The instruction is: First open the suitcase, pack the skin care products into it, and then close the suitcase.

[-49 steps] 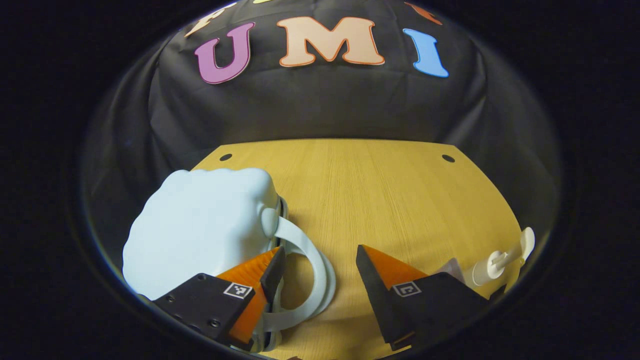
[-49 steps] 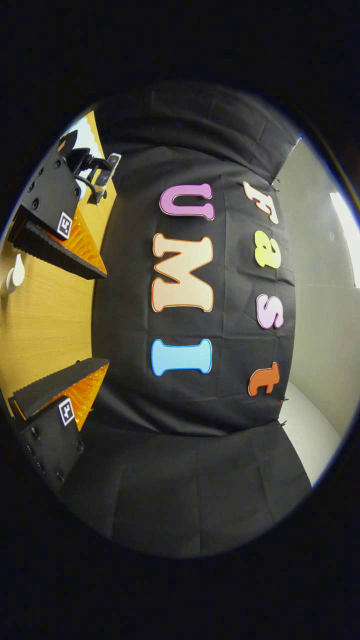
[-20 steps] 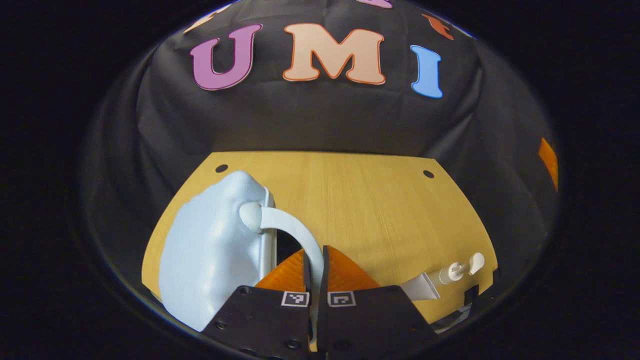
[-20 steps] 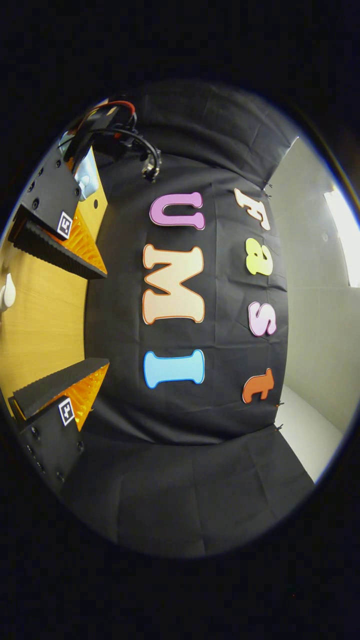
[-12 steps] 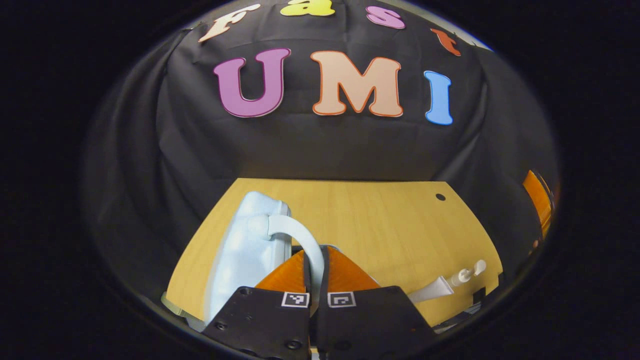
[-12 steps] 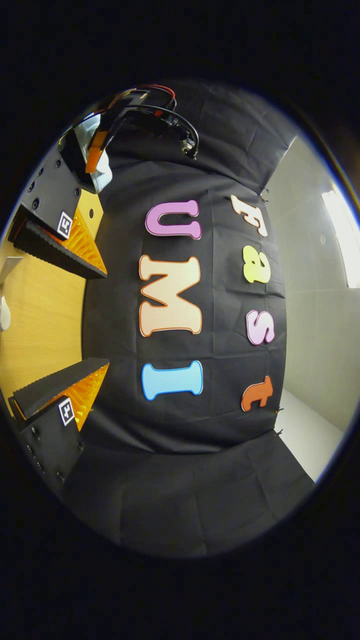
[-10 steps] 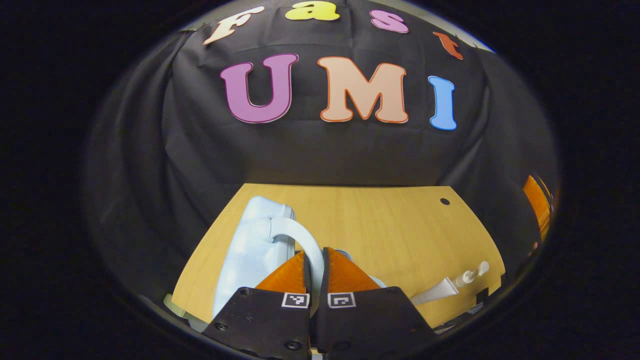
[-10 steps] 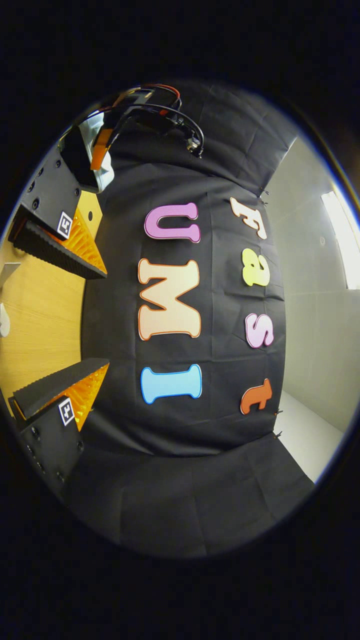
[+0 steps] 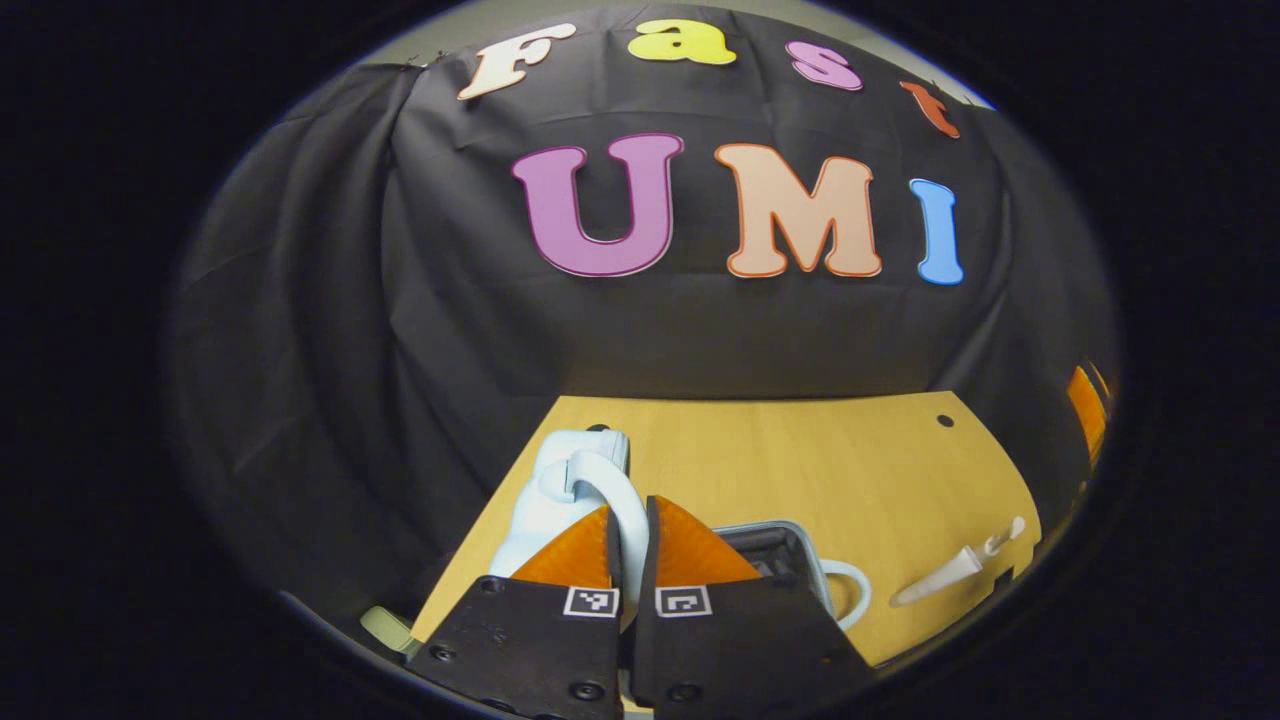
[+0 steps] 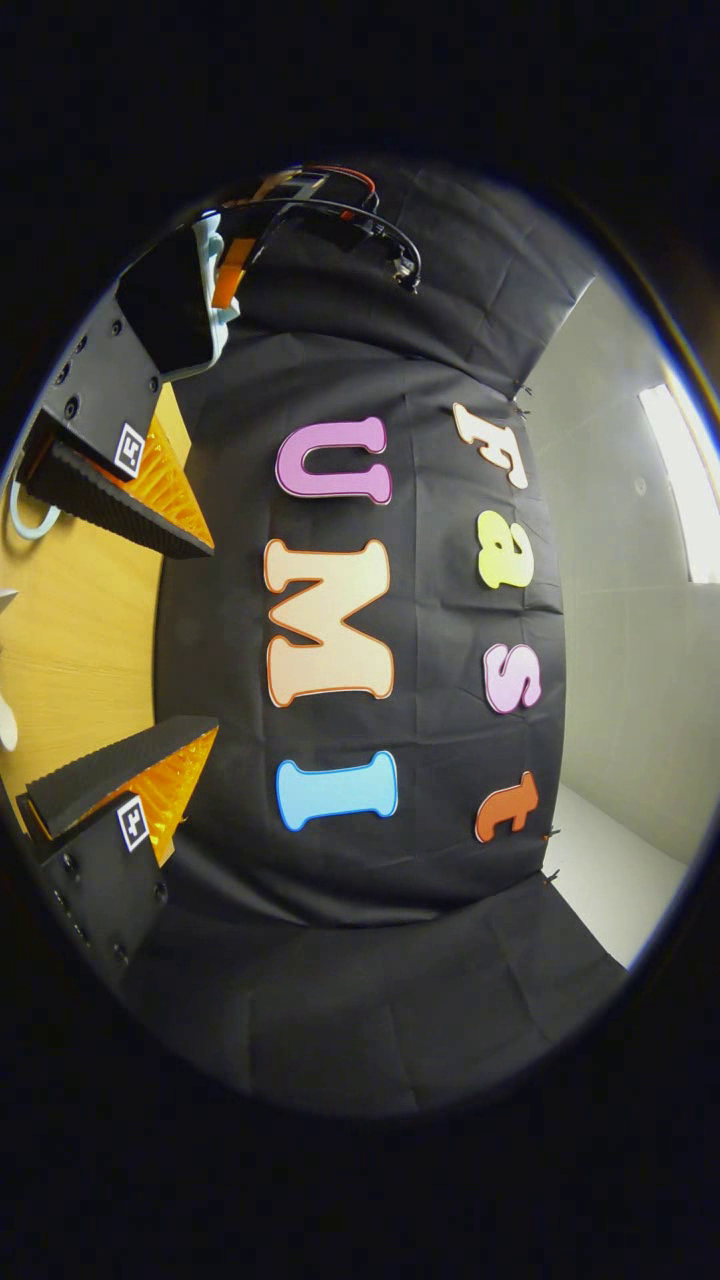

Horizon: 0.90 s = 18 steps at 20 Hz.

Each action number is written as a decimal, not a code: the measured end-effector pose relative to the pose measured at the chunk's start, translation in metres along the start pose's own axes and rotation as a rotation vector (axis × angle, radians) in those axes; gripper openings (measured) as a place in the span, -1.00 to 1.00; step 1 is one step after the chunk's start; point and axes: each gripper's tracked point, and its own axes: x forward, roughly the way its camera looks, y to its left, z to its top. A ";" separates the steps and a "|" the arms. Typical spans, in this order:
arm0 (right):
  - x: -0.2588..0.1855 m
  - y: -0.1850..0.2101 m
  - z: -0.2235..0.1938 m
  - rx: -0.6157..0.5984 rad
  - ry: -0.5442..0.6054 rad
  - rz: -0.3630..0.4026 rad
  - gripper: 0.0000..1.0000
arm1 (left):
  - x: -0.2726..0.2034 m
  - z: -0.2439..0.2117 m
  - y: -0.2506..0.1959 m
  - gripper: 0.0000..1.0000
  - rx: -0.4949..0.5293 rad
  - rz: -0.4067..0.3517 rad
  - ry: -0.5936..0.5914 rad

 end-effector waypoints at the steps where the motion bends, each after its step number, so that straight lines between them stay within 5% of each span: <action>1: 0.001 0.006 0.001 0.001 -0.002 0.002 1.00 | 0.004 -0.001 0.012 -1.00 -0.009 0.005 0.000; 10: 0.007 0.048 0.002 -0.022 -0.013 -0.014 1.00 | 0.043 -0.019 0.112 -1.00 -0.033 0.085 0.027; 18: 0.009 0.074 0.003 -0.040 -0.020 -0.017 0.97 | 0.074 -0.062 0.190 -1.00 -0.152 0.146 0.091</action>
